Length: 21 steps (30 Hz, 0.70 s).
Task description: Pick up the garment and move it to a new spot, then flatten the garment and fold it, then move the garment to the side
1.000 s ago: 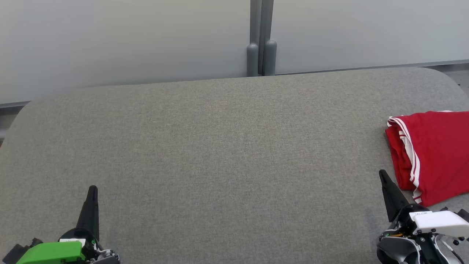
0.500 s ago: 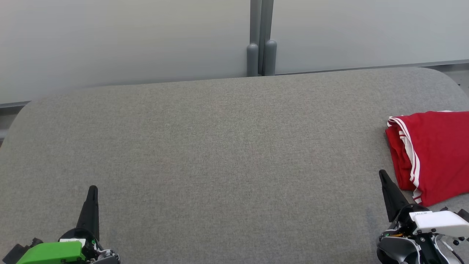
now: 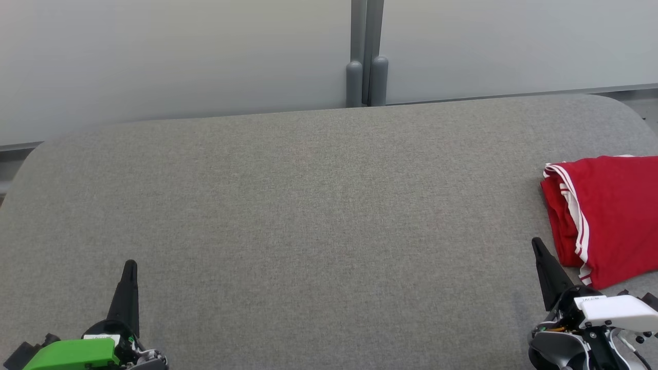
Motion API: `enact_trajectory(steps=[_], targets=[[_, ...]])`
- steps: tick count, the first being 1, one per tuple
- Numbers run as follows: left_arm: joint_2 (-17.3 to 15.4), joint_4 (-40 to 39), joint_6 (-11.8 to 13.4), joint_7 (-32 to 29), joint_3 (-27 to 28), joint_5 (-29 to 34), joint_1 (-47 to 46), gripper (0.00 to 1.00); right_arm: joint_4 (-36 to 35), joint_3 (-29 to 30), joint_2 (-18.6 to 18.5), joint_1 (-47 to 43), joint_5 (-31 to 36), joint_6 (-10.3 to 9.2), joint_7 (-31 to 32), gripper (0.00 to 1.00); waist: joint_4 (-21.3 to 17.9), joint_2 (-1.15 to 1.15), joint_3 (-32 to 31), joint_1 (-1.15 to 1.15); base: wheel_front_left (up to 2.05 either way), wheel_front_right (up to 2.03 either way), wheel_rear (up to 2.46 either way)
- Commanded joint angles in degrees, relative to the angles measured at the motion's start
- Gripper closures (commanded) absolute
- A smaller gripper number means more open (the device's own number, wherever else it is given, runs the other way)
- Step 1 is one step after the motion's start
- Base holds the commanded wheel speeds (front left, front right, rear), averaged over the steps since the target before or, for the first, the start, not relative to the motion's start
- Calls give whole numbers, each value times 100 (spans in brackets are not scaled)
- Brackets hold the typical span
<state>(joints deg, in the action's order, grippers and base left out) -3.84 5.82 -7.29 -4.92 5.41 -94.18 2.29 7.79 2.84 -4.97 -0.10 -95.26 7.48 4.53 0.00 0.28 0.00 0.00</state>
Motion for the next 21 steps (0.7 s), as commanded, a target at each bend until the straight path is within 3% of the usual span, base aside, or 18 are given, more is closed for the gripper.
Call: enact_trajectory(steps=[1,21], targets=[[20,-15,-23,-10,21,-6,-77,100,11,15,-4,37,9,2,29,100,0,-28,0,0,0,0,0],[22,-14,-22,-21,31,6,-78,100,12,33,8,33,23,2,41,100,0,-28,0,0,0,0,0]])
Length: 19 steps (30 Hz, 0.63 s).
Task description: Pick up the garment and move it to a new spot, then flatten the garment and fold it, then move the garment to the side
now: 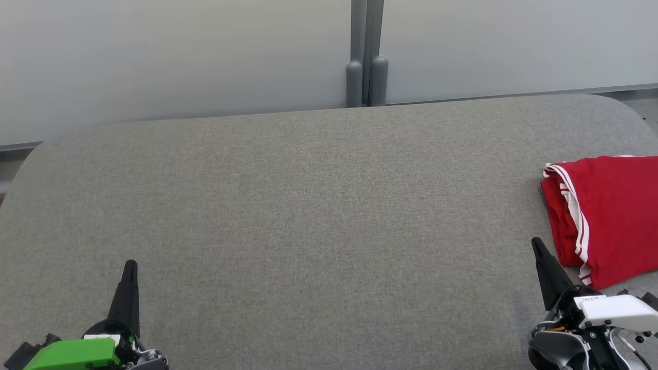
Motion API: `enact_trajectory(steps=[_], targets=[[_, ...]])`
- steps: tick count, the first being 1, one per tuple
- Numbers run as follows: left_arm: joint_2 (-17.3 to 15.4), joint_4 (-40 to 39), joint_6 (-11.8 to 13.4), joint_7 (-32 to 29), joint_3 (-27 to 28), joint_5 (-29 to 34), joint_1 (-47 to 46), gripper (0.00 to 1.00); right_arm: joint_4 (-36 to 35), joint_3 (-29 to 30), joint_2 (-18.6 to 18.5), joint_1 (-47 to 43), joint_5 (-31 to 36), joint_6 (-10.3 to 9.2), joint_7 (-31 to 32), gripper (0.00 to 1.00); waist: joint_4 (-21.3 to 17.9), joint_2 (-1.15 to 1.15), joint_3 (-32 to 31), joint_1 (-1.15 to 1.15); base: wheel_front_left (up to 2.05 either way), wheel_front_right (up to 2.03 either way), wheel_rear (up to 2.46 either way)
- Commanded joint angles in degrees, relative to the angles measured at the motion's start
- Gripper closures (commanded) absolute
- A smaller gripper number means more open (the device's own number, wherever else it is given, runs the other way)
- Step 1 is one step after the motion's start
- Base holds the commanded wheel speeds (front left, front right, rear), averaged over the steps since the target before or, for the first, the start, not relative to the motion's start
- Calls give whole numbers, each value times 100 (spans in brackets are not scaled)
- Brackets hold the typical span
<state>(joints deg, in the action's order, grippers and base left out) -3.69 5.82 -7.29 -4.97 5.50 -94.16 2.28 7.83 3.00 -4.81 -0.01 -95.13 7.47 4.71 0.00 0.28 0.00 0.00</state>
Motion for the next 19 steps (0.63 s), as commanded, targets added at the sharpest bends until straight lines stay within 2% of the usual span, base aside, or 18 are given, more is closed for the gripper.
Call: enact_trajectory(steps=[1,19], targets=[[6,-14,-23,-16,23,4,-77,100,8,18,-8,24,10,3,25,100,0,-28,0,0,0,0,0],[12,-14,-21,-29,33,15,-78,100,10,32,6,26,30,4,31,100,0,-28,0,0,0,0,0]])
